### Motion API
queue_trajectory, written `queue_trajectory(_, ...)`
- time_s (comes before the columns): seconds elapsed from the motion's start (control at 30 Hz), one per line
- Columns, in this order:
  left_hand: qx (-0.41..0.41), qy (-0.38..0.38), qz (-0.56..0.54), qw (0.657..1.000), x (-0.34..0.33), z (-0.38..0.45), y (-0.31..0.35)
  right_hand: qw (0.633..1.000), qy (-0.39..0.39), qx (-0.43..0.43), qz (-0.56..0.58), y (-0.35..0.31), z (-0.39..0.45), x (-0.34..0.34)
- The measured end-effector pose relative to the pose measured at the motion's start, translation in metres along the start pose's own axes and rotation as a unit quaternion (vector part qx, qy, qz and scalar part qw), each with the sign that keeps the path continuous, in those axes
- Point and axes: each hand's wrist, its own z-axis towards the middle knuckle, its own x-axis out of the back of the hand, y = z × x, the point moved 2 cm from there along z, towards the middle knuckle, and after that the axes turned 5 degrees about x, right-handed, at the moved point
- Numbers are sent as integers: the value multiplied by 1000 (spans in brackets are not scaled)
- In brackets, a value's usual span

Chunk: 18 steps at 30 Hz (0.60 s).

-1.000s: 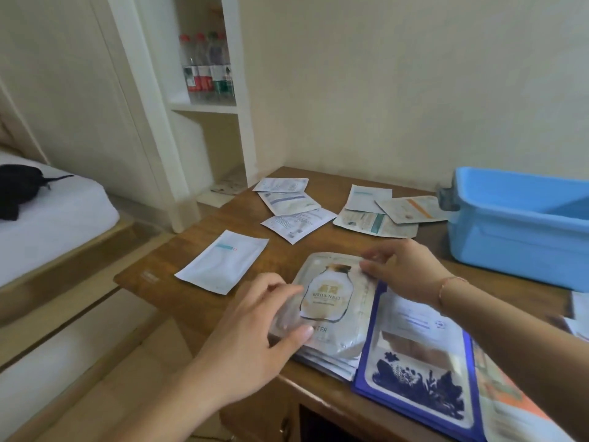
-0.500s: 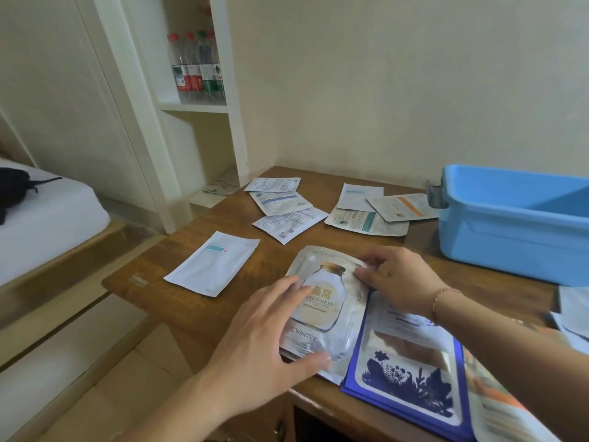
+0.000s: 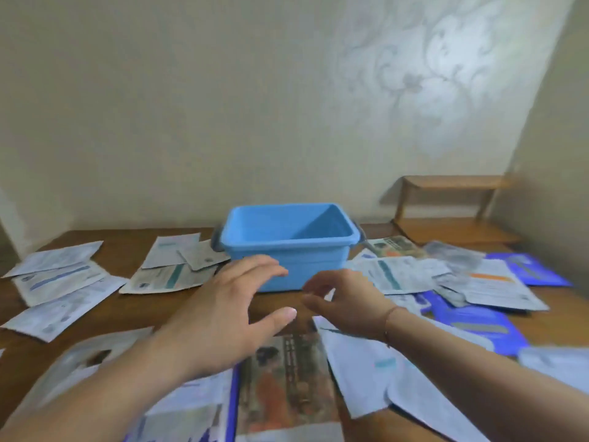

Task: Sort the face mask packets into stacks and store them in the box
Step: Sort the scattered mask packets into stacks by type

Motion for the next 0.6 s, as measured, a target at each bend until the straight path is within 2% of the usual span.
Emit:
queue_trajectory(0.23, -85, -95, -32, 991, -107, 113, 94, 983, 106, -147, -10, 135, -51, 108)
queue_trajectory(0.43, -94, -152, -19, 984, -172, 164, 128, 971, 121, -208, 5, 208, -59, 138)
queue_trajectory(0.6, -82, -165, -15, 983, -212, 204, 146, 950, 140, -279, -26, 262, -48, 154)
